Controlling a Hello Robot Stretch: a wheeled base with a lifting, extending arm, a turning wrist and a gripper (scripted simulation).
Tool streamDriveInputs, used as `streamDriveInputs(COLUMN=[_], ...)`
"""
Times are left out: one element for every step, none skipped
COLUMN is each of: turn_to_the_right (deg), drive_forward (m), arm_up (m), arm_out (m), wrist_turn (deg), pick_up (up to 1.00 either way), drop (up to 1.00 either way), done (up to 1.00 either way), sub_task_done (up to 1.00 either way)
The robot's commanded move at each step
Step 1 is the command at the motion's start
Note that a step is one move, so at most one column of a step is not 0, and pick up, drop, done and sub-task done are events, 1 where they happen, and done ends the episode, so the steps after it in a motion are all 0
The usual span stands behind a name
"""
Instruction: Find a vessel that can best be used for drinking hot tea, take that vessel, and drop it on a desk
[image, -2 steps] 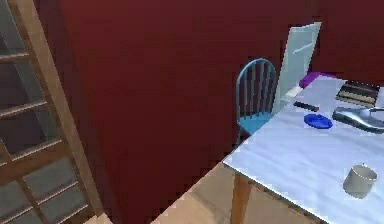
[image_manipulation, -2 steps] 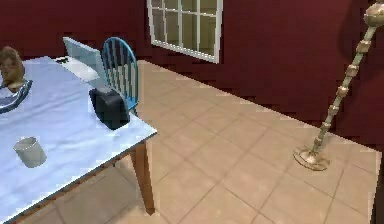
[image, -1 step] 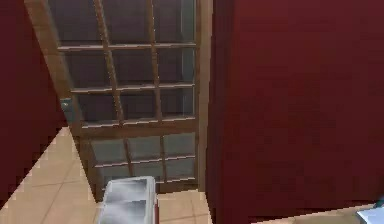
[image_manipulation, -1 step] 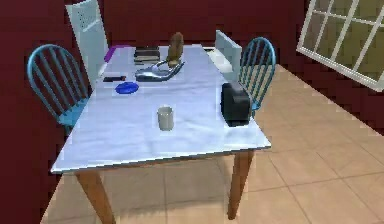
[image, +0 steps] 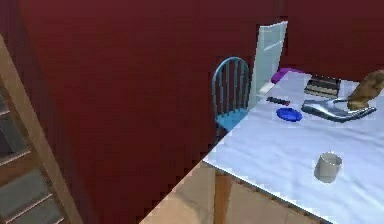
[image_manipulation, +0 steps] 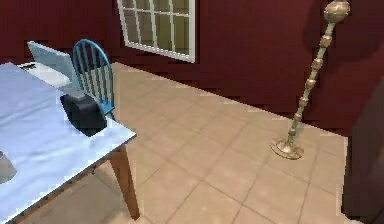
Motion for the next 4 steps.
streamDriveInputs(turn_to_the_right=[45.0,0.0,-45.0,-42.0], drive_forward=[0.0,0.3,0.0,0.0], arm_up=[0.0,0.0,0.0,0.0], arm_out=[0.0,0.0,0.0,0.0], wrist_turn=[0.0,0.0,0.0,0.0], pick_up=[0.0,0.0,0.0,0.0], drop=[0.0,0.0,0.0,0.0], done=[0.0,0.0,0.0,0.0], sub_task_done=[0.0,0.0,0.0,0.0])
